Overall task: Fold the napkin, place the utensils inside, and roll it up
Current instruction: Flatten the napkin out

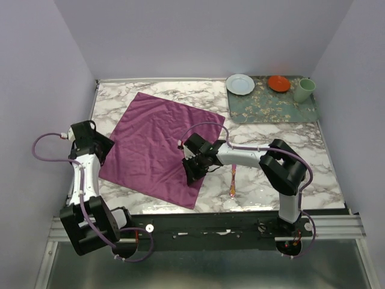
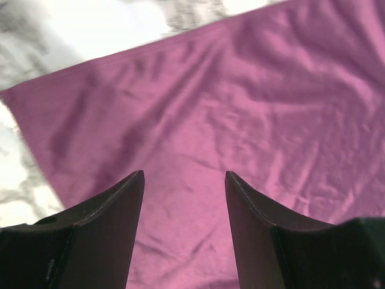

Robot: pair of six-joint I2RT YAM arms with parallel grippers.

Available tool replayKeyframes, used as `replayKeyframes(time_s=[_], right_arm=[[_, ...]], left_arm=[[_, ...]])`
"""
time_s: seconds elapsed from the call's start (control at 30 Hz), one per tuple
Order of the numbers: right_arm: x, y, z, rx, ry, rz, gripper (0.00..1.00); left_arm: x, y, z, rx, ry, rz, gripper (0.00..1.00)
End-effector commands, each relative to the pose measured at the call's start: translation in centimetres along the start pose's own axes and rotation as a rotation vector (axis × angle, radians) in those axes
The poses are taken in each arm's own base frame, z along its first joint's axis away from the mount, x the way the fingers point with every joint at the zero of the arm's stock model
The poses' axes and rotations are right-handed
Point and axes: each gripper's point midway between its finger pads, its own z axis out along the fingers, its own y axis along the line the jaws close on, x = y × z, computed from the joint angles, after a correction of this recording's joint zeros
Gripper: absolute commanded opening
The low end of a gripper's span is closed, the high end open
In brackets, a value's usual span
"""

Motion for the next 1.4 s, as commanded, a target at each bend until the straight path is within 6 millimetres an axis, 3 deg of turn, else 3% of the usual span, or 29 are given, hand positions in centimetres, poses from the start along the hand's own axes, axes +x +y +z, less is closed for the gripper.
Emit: replayKeyframes(time_s=[0.0,0.2,0.37,0.53,0.73,0.87,1.1,1.37], right_arm=[[1.6,-4.2,1.3,0.099,0.017,0.059,0.21],[0.7,-5.6,-1.1,0.167,-0.037,0.038,0.22],[-2.0,-1.3,-3.3,0.001,-0.082,-0.026,0.27],[-3.7,1.2,-6.1,-0.072,-0.148,-0.056,0.45],[-4.7,1.8,-8.8,-0.047,-0.212,-0.090,0.47],[-4.4,1.7,-8.6,-0.048,-0.206,-0.080,0.47],[-3.9,1.6,-7.9,-0.069,-0.202,-0.070,0.47],[-3.8,1.4,-8.0,-0.059,-0.214,-0.076,0.47]], left_arm=[[0.3,4.3,0.3,-0.152,-0.018,-0.094,0.64],[-0.9,8.2,-0.5,-0.334,-0.145,-0.162,0.63],[-0.3,10.3,-0.5,-0.415,-0.175,-0.171,0.62],[-1.5,13.4,-0.5,-0.579,-0.250,-0.105,0.59],[-2.2,13.1,1.2,-0.579,-0.224,-0.034,0.54],[-2.9,12.2,2.1,-0.521,-0.243,-0.006,0.52],[-1.6,12.1,4.0,-0.502,-0.172,0.021,0.45],[-1.1,12.9,4.5,-0.542,-0.152,0.033,0.51]])
